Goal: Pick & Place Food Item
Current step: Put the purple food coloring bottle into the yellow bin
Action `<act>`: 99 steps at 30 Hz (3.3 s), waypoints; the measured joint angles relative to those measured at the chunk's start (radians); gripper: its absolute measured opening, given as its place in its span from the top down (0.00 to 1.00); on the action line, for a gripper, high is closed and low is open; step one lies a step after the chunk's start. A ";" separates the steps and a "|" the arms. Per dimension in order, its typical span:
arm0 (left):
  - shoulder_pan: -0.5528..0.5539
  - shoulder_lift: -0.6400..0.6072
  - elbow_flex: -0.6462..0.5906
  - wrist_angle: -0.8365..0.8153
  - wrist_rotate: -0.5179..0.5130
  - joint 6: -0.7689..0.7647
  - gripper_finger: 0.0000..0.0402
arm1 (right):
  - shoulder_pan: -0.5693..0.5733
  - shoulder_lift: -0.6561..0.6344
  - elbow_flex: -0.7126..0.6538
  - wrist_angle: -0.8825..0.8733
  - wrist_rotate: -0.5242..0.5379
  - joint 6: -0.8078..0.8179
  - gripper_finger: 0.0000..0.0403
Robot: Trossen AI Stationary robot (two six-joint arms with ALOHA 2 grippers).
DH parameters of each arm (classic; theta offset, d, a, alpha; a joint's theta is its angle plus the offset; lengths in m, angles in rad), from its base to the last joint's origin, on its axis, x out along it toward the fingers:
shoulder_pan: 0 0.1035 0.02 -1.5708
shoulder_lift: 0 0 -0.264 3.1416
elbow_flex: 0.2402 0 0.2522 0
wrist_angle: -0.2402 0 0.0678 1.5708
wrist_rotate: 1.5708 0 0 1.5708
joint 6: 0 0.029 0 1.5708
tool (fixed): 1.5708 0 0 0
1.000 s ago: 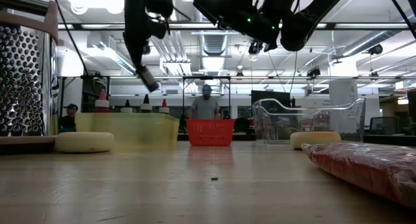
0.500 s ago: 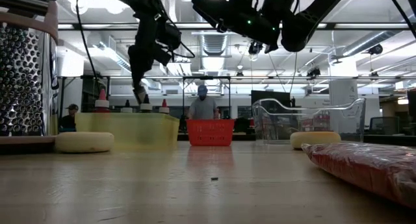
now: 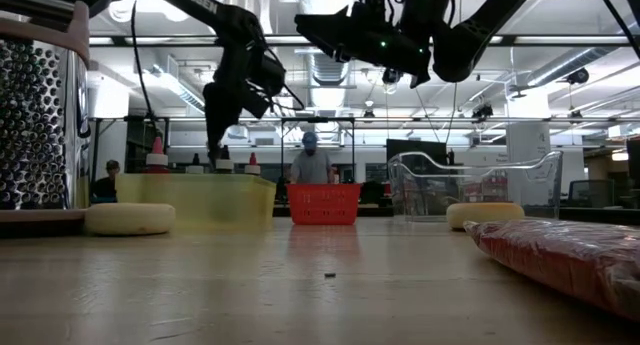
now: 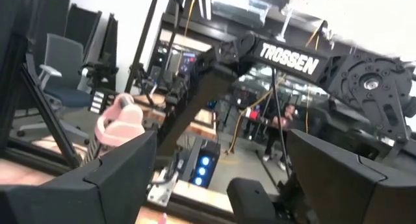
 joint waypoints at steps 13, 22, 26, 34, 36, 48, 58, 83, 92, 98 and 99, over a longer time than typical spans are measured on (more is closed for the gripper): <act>-0.001 0.093 -0.001 0.012 0.000 0.000 0.70 | -0.026 0.000 0.000 -0.082 0.000 0.000 0.15; -0.002 0.136 -0.002 0.019 -0.004 0.000 0.70 | -0.026 0.000 0.000 -0.109 0.000 -0.032 0.16; -0.002 0.137 -0.002 0.019 -0.004 -0.004 0.70 | -0.026 0.000 0.000 -0.133 0.000 -0.034 0.17; -0.007 0.137 -0.002 0.050 -0.001 -0.011 0.70 | -0.026 0.000 0.000 -0.134 0.000 -0.034 0.15; -0.008 0.137 -0.002 0.057 0.001 -0.011 0.70 | -0.026 0.000 0.000 -0.134 0.000 -0.034 0.15; -0.013 0.154 -0.002 0.014 0.015 -0.023 0.70 | -0.026 0.000 0.000 -0.134 0.000 -0.034 0.14; -0.013 0.158 -0.003 0.000 0.026 -0.019 0.70 | -0.025 0.000 0.000 -0.139 0.000 -0.033 0.15; -0.013 0.158 0.006 0.005 0.026 -0.030 0.70 | -0.025 0.000 0.000 -0.144 0.000 -0.033 0.14; -0.013 0.158 0.002 0.007 0.025 -0.030 0.70 | -0.025 0.000 0.000 -0.144 0.000 -0.033 0.14; -0.013 0.158 0.006 0.007 0.025 -0.031 0.70 | -0.025 0.000 0.000 -0.144 0.000 -0.033 0.14; -0.013 0.158 0.006 0.007 0.024 -0.031 0.70 | -0.025 0.000 0.000 -0.144 -0.001 -0.033 0.14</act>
